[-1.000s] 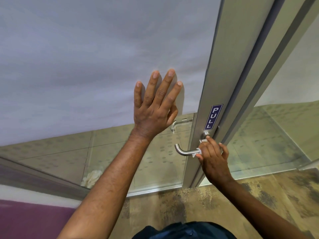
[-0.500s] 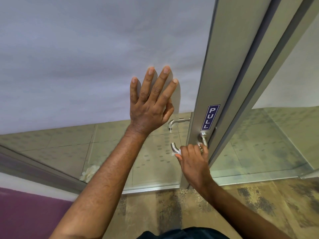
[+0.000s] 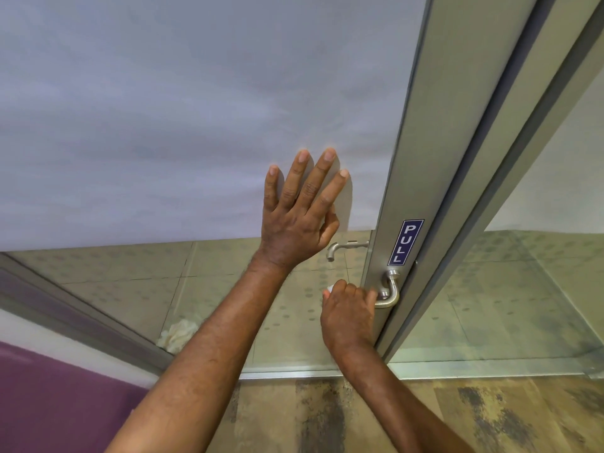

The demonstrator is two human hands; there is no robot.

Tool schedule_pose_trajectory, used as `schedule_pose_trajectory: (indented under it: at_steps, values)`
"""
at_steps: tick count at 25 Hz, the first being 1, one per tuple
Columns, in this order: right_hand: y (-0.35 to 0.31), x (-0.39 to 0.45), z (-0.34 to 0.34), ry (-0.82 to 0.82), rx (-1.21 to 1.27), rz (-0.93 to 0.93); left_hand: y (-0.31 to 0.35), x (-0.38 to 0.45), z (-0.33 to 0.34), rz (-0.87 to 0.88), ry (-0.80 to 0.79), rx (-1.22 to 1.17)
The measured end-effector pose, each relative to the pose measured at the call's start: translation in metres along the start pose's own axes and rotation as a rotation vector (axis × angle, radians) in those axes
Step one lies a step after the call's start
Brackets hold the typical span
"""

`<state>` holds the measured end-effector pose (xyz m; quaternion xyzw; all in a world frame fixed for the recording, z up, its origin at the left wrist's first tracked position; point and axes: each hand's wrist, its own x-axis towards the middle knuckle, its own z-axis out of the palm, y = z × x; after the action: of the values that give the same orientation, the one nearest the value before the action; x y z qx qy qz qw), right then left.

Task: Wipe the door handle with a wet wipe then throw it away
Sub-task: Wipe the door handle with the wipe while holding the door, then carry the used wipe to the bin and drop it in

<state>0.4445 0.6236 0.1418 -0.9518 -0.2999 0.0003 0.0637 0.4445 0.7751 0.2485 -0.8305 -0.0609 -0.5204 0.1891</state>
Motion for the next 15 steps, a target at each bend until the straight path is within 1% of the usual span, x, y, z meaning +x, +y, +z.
schedule_pose_trajectory:
  at_steps: [5,10,15]
  values:
    - [-0.008,-0.007,0.01,0.121,0.117,0.0,0.002,-0.004,-0.015,0.006,-0.096,-0.025]
    - [-0.006,-0.009,0.021,0.249,0.185,-0.001,-0.021,-0.031,-0.046,0.033,-0.216,-0.066]
    - [-0.01,-0.014,0.026,0.374,0.489,0.065,-0.072,-0.097,-0.096,-0.07,-0.361,-0.106]
